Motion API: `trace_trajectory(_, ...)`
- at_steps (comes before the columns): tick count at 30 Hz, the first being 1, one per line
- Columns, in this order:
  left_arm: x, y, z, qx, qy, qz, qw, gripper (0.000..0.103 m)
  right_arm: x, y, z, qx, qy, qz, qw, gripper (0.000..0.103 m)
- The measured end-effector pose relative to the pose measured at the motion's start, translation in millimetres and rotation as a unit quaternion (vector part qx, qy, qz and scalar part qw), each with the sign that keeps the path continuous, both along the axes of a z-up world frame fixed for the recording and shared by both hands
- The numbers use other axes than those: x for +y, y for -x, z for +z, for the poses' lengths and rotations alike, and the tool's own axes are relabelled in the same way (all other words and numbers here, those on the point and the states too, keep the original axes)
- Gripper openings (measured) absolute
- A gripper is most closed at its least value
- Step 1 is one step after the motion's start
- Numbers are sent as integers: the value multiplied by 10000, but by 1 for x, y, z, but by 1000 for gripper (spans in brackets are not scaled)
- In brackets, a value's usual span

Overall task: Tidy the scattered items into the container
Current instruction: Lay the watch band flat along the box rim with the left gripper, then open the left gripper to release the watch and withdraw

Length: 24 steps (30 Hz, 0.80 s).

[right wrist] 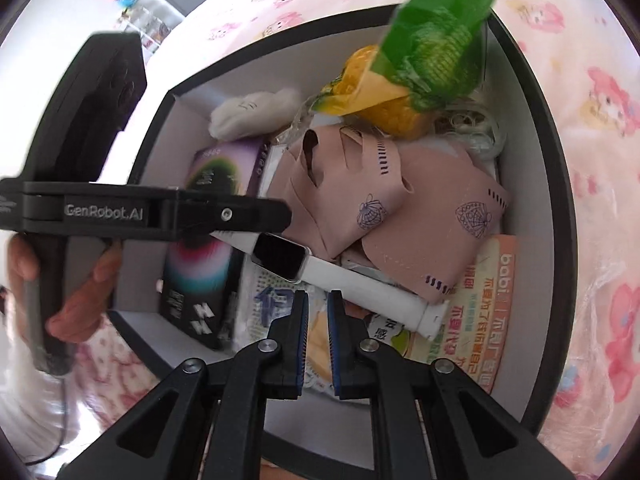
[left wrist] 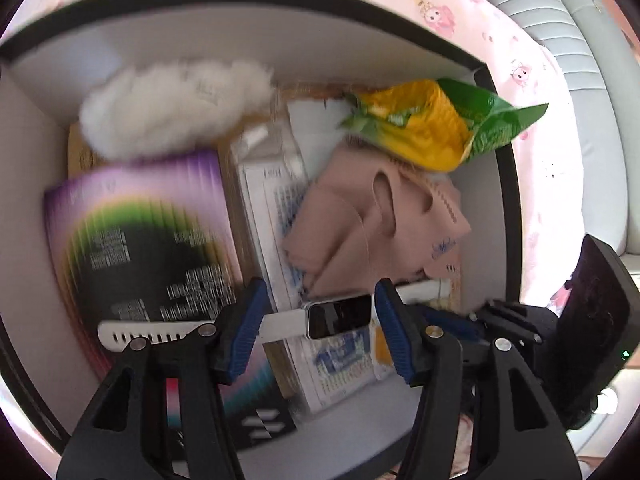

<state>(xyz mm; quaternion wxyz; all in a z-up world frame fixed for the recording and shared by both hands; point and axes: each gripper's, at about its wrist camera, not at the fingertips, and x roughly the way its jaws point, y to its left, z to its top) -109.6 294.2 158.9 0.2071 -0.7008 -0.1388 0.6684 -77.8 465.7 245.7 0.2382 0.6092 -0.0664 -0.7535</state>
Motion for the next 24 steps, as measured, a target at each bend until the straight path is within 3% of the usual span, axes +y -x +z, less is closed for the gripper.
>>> trace_trajectory(6, 0, -17, 8, -147, -96, -91, 9998, 57, 13, 3, 3, 34, 7, -308, 9995, 8)
trace_trajectory(10, -2, -19, 19, 184, -18, -51, 9998, 57, 19, 0, 10, 191, 63, -389, 9990, 8)
trace_trajectory(13, -8, -12, 20, 228, -169, 338, 9990, 57, 24, 3, 11, 399, -366, -632, 9965, 8)
trace_trajectory(16, -5, -12, 20, 314, -396, 432, 9978, 56, 19, 6, 11, 514, -567, -599, 9953, 8)
trace_trajectory(18, 0, -14, 17, 210, -664, 362, 9969, 56, 19, 7, 8, 445, -536, -512, 9963, 8)
trace_trajectory(24, -2, -5, 17, 69, -945, 284, 9951, 55, 10, 6, -12, -96, -289, -207, 9993, 8)
